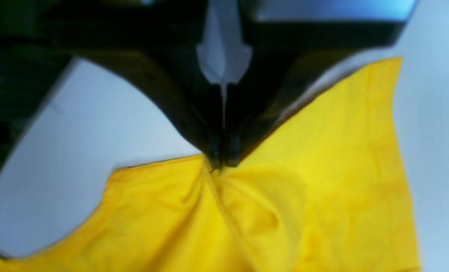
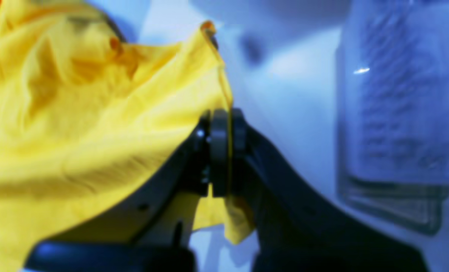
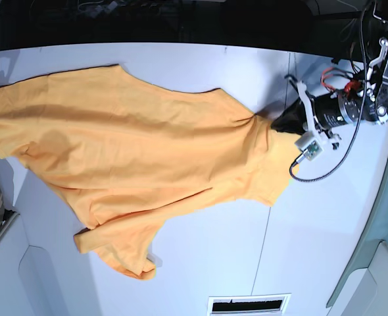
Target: Layout the t-shirt on the table in an organized manner, then fold the t-shirt properly
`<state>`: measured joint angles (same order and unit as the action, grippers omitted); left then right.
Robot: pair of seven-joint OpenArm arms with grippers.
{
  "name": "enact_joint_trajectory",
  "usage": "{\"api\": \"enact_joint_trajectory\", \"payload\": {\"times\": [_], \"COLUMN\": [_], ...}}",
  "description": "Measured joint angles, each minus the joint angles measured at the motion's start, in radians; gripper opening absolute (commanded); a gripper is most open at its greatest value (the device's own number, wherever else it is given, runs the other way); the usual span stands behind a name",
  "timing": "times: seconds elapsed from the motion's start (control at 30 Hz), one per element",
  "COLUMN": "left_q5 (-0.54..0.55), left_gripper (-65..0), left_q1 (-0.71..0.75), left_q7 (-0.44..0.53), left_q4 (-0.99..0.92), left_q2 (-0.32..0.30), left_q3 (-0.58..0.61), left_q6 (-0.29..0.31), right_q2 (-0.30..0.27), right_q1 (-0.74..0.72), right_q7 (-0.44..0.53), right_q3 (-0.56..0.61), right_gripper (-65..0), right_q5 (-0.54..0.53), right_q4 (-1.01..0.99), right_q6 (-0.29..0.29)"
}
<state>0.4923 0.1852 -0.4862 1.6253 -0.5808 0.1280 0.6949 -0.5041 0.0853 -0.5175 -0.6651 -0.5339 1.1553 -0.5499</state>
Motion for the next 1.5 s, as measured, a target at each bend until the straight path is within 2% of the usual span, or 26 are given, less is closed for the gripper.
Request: {"api": "enact_joint_trajectory", "payload": {"times": [0.03,0.1,0.17,0.23,0.4,0.53,0.6,0.8,0.9,1.07,1.13,1.23,1.3,1.4,1.5], "left_q5": [0.016,0.041,0.063,0.061,0.077,0.156,0.172,0.17,0.117,0.02,-0.044,-0.183,-0.243,-0.324,-0.441], "left_gripper": [-48.7,-37.3,-33.6,-33.6,-33.6,-33.6,-33.6,-33.6,-33.6,-33.5,-33.5,-33.5,-33.5,-33.5,-33.5], "left_q1": [0.026,0.056,0.062,0.054,0.05,0.047,0.033,0.028,-0.005,-0.195,-0.291,-0.415,-0.48,-0.559,-0.607], "left_q7": [-0.004,0.009,0.023,0.012,0.007,0.008,0.015,0.018,0.095,0.095,0.115,0.209,0.261,0.307,0.422], "left_q4": [0.019,0.049,0.066,0.084,0.175,0.248,0.267,0.22,0.151,-0.028,-0.114,-0.264,-0.376,-0.542,-0.68], "left_q2": [0.001,-0.001,-0.002,-0.001,-0.002,-0.003,-0.006,-0.001,0.025,0.091,0.119,0.158,0.184,0.218,0.259], "left_q3": [0.002,0.002,0.002,-0.005,-0.111,-0.208,-0.215,-0.188,-0.185,-0.069,0.009,0.12,0.18,0.258,0.328], "left_q6": [-0.002,-0.002,-0.002,-0.002,-0.002,-0.003,-0.002,-0.001,-0.001,-0.003,-0.05,-0.085,-0.117,-0.113,-0.12], "right_q2": [0.0,0.001,0.003,0.003,0.01,0.06,0.085,0.182,0.259,0.367,0.405,0.462,0.488,0.506,0.507], "right_q1": [-0.001,-0.002,-0.002,-0.002,0.001,-0.002,-0.003,0.001,0.0,0.0,0.0,0.004,0.005,0.005,0.005], "right_q7": [-0.006,-0.011,-0.014,-0.038,-0.214,-0.243,-0.243,-0.247,-0.23,-0.225,-0.225,-0.225,-0.225,-0.223,-0.224], "right_q3": [0.0,0.0,0.0,0.0,0.0,-0.002,0.012,0.166,0.288,0.423,0.439,0.44,0.44,0.44,0.44], "right_gripper": [-64.3,-48.2,-39.0,-38.3,-38.5,-38.5,-38.5,-38.5,-38.5,-38.5,-38.5,-38.5,-38.5,-38.5,-38.5], "right_q5": [-0.023,-0.071,-0.101,-0.122,-0.175,-0.19,-0.196,-0.134,-0.068,0.058,0.082,0.11,0.141,0.165,0.176], "right_q4": [-0.001,-0.002,-0.002,0.0,0.124,0.274,0.291,0.288,0.288,0.288,0.288,0.288,0.288,0.288,0.288], "right_q6": [0.0,0.0,0.0,0.0,-0.005,-0.022,-0.023,-0.019,-0.019,-0.018,-0.016,-0.016,-0.016,-0.015,-0.015]}}
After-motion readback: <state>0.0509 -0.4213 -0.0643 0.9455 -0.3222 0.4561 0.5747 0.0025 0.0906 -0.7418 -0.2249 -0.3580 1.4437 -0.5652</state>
